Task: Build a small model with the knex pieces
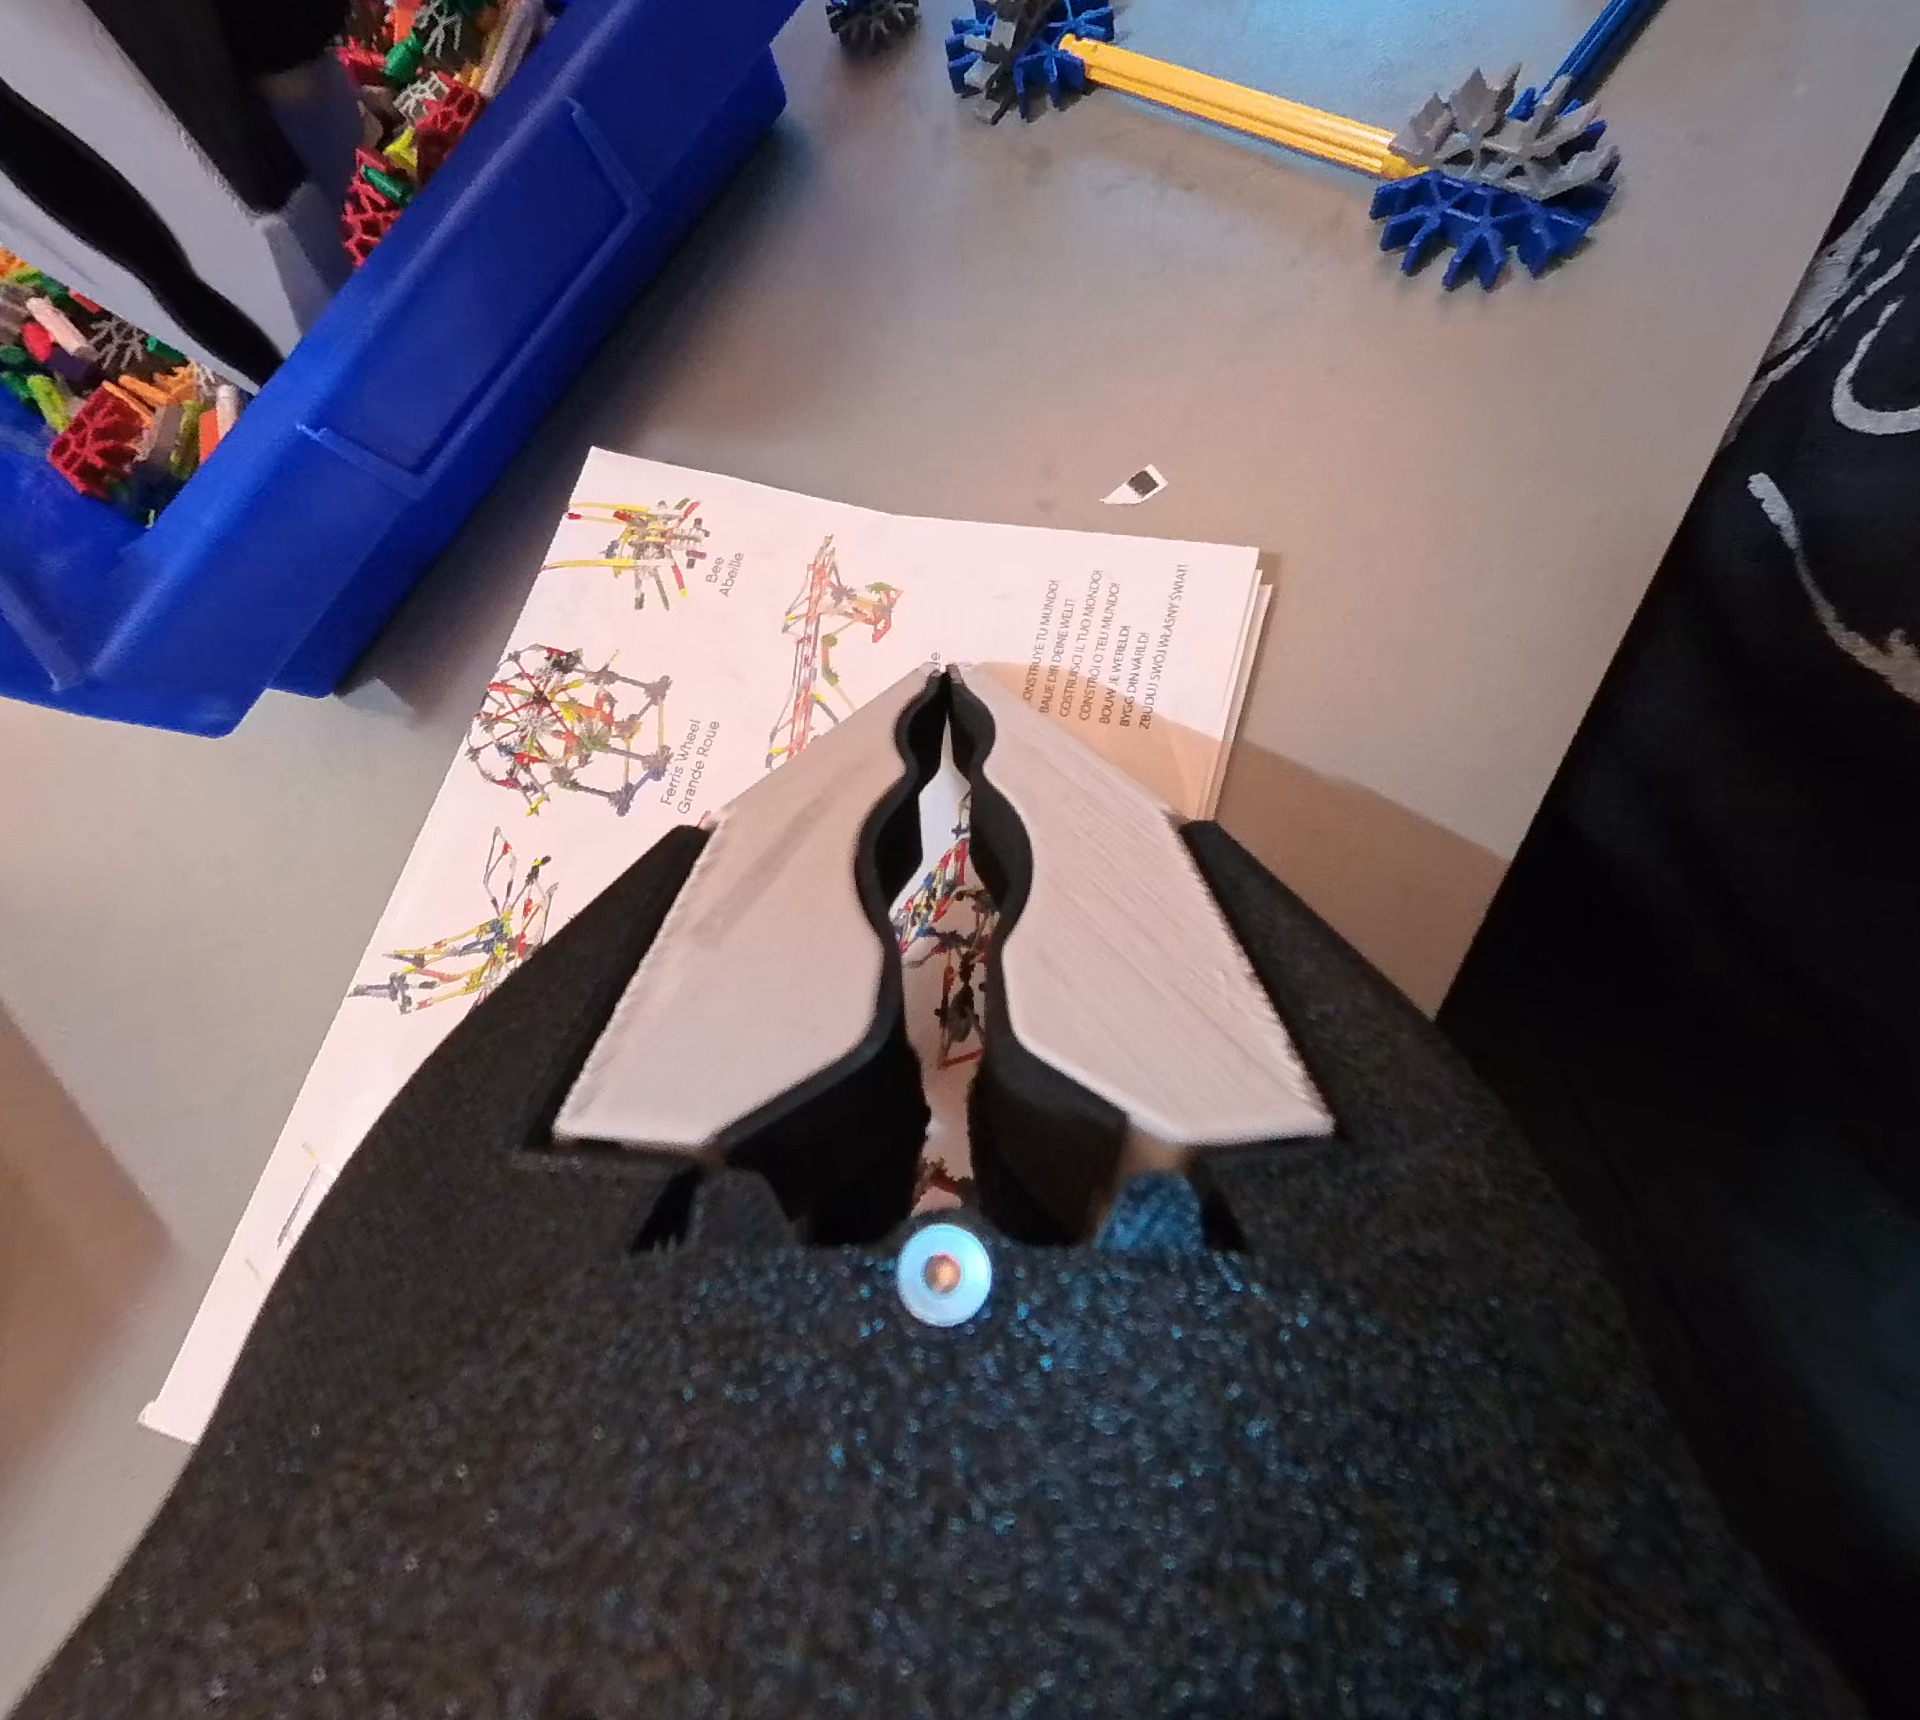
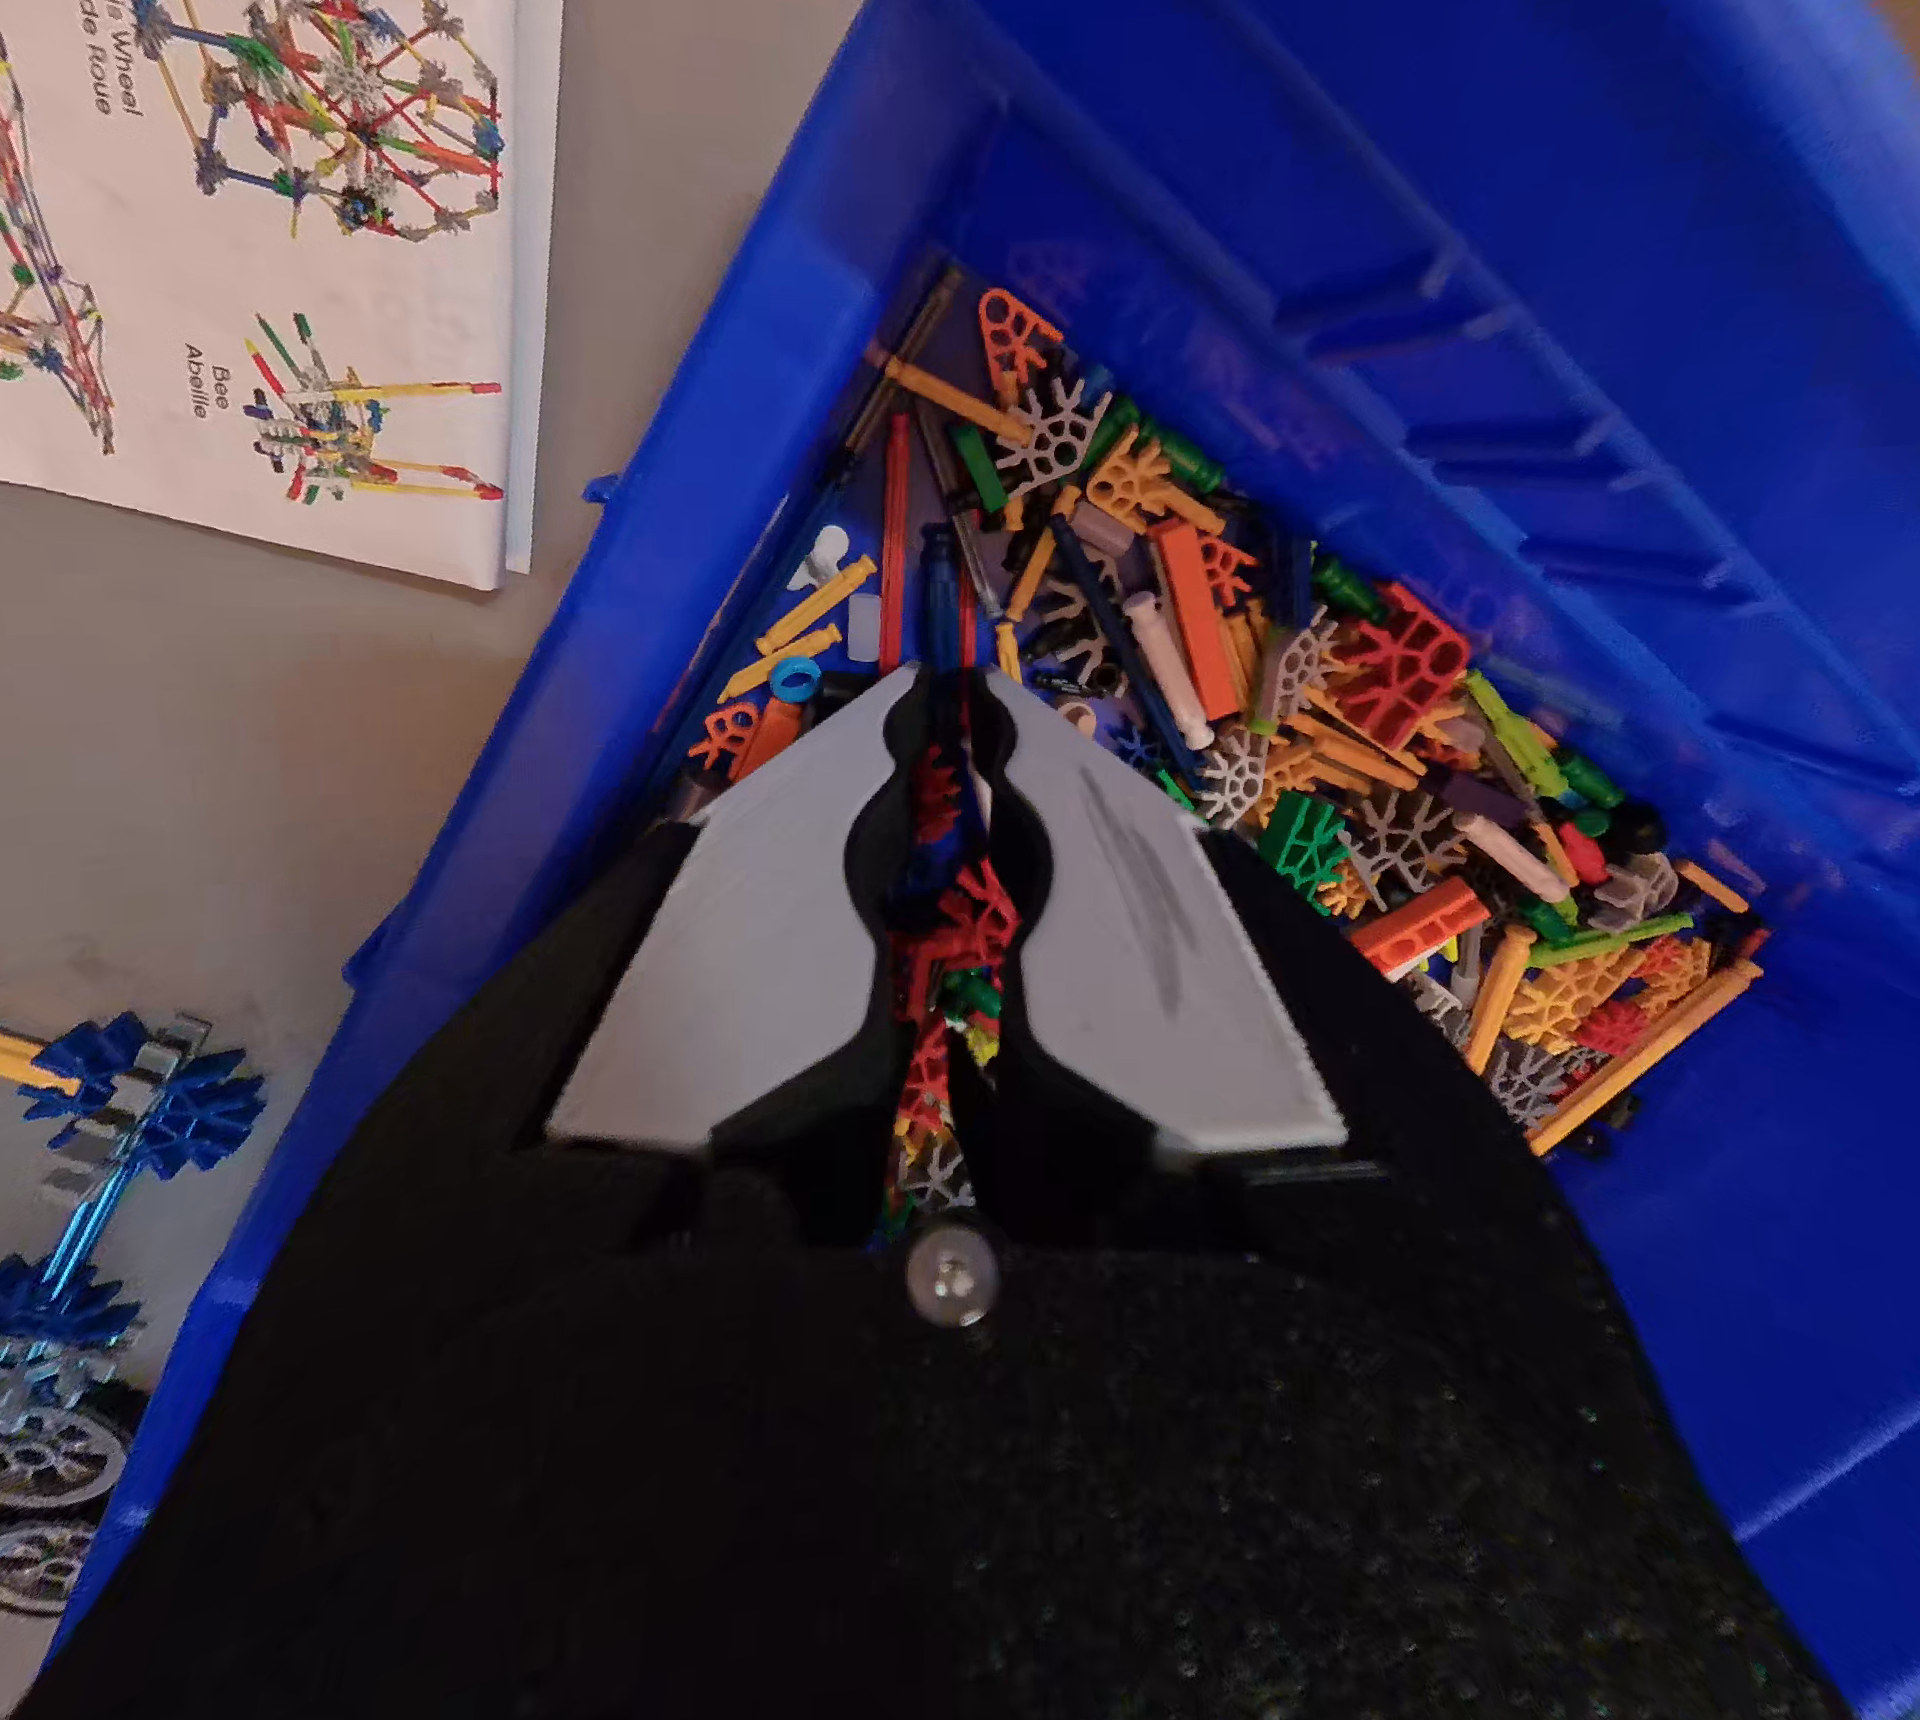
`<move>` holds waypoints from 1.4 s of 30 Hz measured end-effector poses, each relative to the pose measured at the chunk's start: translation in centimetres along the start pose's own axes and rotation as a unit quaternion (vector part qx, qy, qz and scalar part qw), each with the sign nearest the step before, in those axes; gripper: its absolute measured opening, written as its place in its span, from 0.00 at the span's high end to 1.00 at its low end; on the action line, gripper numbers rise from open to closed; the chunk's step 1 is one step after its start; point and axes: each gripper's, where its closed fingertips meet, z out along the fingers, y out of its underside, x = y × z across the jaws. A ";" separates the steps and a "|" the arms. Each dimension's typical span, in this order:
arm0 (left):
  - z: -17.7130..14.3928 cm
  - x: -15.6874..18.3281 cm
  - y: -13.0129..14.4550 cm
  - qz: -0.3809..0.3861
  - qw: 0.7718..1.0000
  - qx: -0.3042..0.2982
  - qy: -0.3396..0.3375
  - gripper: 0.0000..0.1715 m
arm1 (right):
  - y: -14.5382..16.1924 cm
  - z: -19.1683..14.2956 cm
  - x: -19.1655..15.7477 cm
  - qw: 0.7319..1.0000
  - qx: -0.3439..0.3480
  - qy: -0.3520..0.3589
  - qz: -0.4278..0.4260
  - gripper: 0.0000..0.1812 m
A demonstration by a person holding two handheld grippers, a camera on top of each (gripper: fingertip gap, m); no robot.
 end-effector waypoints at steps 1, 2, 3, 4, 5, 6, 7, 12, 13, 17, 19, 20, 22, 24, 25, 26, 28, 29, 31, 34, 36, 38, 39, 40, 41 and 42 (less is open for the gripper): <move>0.0 0.0 0.0 0.000 1.000 0.000 0.000 1.00 | -0.1 -0.1 0.0 1.000 0.005 0.001 0.002 0.98; 0.0 0.0 0.0 0.000 1.000 0.000 0.000 1.00 | 0.0 -0.2 0.1 1.000 0.008 0.003 0.004 0.98; 0.0 0.0 0.0 0.000 1.000 0.000 0.001 1.00 | 0.1 -0.2 0.2 1.000 0.007 0.005 0.006 0.98; 0.0 0.0 0.0 0.000 1.000 0.000 0.001 1.00 | 0.2 -0.2 0.3 1.000 0.009 0.005 0.006 0.98; 0.0 0.0 0.0 -0.001 1.000 0.000 0.002 1.00 | 0.2 -0.2 0.2 1.000 0.012 0.004 0.009 0.98; 0.0 0.0 0.0 -0.001 1.000 0.000 0.002 1.00 | 0.2 -0.3 0.2 1.000 0.013 0.002 0.011 0.98; 0.0 0.0 0.0 -0.001 1.000 0.000 0.002 1.00 | 0.3 -0.3 0.2 1.000 0.014 0.003 0.012 0.98; 0.0 0.0 0.0 -0.002 1.000 0.000 0.003 1.00 | 0.0 -1.3 0.5 0.998 0.048 0.003 0.031 0.98; 0.0 0.0 0.0 -0.002 1.000 0.000 0.004 1.00 | -0.2 -1.6 0.5 0.998 0.058 0.001 0.036 0.99; 0.0 0.0 0.0 -0.001 1.000 0.000 0.003 1.00 | -0.8 -3.1 0.6 0.994 0.097 -0.002 0.053 0.99; 0.0 0.0 0.0 -0.002 1.000 0.000 0.002 1.00 | -1.2 -4.0 0.5 0.991 0.121 -0.003 0.063 0.98; 0.0 0.0 0.0 -0.002 1.000 0.000 0.002 1.00 | -1.3 -4.6 0.5 0.989 0.133 0.000 0.068 0.98; 0.0 -0.1 0.0 -0.002 1.000 0.000 0.002 1.00 | -1.8 -6.0 0.4 0.984 0.160 0.001 0.081 0.98; -0.1 -0.1 0.0 -0.003 1.000 0.001 0.001 1.00 | -2.3 -7.6 0.0 0.976 0.193 -0.001 0.097 0.98; -0.1 -0.2 0.0 -0.005 1.000 0.003 -0.001 0.98 | -2.5 -8.5 -0.2 0.972 0.210 0.000 0.104 0.98; -0.2 -0.3 -0.1 -0.008 1.000 0.006 -0.002 0.95 | -2.6 -9.4 -0.4 0.967 0.227 0.000 0.114 0.98; -0.4 -0.5 -0.3 -0.015 1.000 0.014 -0.001 0.90 | -2.8 -10.9 -0.9 0.956 0.260 -0.002 0.138 0.98; -0.5 -0.6 -0.5 -0.021 1.000 0.019 -0.001 0.88 | -2.7 -11.6 -1.1 0.950 0.274 -0.002 0.149 0.98; -0.8 -1.1 -1.0 -0.033 0.999 0.037 -0.007 0.84 | -2.6 -13.0 -1.7 0.936 0.306 -0.007 0.174 0.98; -1.6 -2.4 -2.6 -0.041 0.996 0.065 -0.035 0.82 | -2.6 -14.8 -3.0 0.916 0.349 -0.008 0.197 0.98; -2.3 -3.1 -4.6 -0.047 0.993 0.099 -0.051 0.81 | -2.8 -16.0 -4.2 0.905 0.375 -0.006 0.202 0.98; -2.9 -3.7 -7.0 -0.061 0.986 0.146 -0.056 0.81 | -3.2 -17.1 -5.6 0.893 0.402 -0.004 0.202 0.98; -3.3 -3.9 -8.2 -0.069 0.982 0.170 -0.053 0.82 | -3.4 -17.5 -6.4 0.888 0.413 -0.002 0.202 0.98; -3.6 -4.1 -9.3 -0.078 0.977 0.191 -0.047 0.81 | -3.5 -17.9 -7.1 0.883 0.425 0.001 0.200 0.98; -3.8 -4.3 -10.4 -0.087 0.973 0.211 -0.039 0.81 | -3.7 -18.3 -7.9 0.877 0.439 0.003 0.198 0.98; -4.0 -4.3 -11.4 -0.095 0.968 0.229 -0.027 0.81 | -3.8 -18.7 -8.7 0.871 0.451 0.004 0.196 0.98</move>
